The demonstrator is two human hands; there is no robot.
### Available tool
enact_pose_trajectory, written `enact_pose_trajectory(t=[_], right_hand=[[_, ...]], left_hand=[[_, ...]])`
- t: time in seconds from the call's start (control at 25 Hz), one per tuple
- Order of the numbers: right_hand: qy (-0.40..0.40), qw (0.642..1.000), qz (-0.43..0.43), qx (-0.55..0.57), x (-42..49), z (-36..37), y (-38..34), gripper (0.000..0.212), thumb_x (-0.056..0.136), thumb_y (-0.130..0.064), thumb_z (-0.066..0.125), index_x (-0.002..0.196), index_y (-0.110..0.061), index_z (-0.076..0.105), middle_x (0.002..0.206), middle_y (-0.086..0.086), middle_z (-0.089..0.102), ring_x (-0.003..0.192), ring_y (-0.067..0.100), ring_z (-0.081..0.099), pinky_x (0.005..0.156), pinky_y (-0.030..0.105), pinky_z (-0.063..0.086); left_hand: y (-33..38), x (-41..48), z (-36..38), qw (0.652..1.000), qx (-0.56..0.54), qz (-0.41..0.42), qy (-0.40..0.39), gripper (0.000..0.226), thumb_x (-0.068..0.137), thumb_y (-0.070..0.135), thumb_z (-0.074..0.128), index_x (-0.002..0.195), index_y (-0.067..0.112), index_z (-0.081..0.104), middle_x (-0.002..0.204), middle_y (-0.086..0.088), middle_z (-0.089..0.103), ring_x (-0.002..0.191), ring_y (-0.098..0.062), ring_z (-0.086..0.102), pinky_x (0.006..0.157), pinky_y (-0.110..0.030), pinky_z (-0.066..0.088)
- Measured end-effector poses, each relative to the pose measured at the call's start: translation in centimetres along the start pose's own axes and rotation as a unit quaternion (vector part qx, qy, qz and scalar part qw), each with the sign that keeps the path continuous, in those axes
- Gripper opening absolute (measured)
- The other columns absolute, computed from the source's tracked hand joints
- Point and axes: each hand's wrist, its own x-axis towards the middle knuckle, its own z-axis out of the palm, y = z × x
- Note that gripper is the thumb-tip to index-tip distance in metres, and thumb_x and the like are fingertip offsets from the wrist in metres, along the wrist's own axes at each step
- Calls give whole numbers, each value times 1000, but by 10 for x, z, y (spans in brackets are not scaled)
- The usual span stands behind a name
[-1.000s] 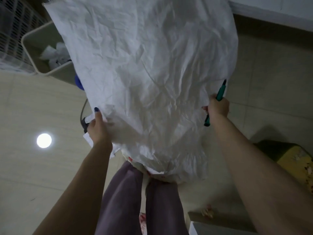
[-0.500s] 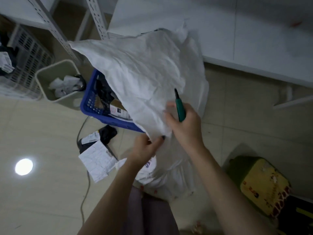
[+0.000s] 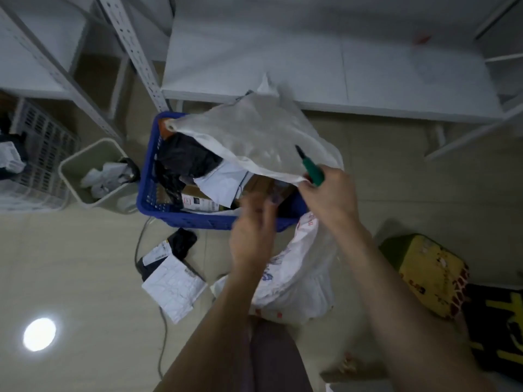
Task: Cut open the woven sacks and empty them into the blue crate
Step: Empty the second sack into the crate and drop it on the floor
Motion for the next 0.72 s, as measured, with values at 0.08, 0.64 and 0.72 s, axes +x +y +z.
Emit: enact_pose_trajectory(t=[0.08, 0.64, 0.72], right_hand=[[9, 997, 64, 46, -7, -30, 19, 18, 84, -15, 63, 100, -11, 70, 94, 14, 69, 90, 32, 63, 69, 26, 42], [150, 932, 56, 325, -121, -230, 38, 41, 74, -22, 79, 112, -20, 62, 102, -3, 68, 54, 9, 56, 53, 21, 48], [239, 892, 22, 384, -137, -249, 27, 18, 80, -11, 75, 94, -15, 66, 88, 2, 69, 42, 7, 51, 46, 21, 45]], left_hand=[[21, 17, -23, 992, -40, -78, 92, 57, 94, 31, 52, 142, 11, 29, 139, -10, 46, 122, -25, 49, 94, -29, 42], [253, -11, 27, 836, 145, 509, -148, 37, 70, 44, 54, 81, 12, 70, 69, -11, 67, 69, -32, 61, 61, -31, 38], [265, -52, 37, 821, 141, 528, -165, 29, 74, 40, 59, 84, 15, 71, 72, -11, 67, 73, -33, 60, 61, -31, 38]])
